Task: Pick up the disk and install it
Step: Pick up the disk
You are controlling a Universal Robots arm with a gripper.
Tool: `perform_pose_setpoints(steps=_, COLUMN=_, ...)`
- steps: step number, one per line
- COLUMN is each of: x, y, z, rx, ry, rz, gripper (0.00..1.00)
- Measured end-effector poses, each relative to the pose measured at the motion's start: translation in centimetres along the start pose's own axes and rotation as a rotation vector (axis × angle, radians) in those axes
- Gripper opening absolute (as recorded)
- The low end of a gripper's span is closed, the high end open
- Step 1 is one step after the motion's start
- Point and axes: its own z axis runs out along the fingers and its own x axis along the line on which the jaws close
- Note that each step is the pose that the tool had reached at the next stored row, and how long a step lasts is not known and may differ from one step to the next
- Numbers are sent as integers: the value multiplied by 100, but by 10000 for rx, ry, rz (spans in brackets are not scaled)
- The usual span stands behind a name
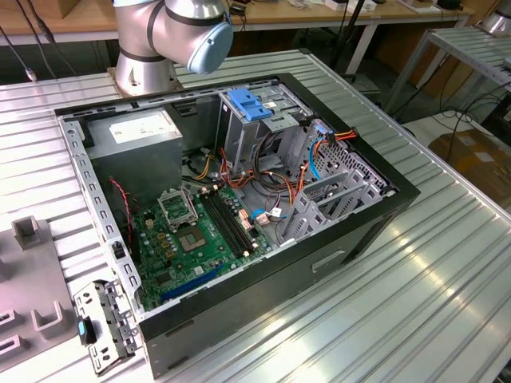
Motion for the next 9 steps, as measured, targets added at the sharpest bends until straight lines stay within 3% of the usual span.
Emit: perform_pose_setpoints(steps=9, x=-1, y=-100, z=1, rx=0, ry=-1, rz=0, gripper=37)
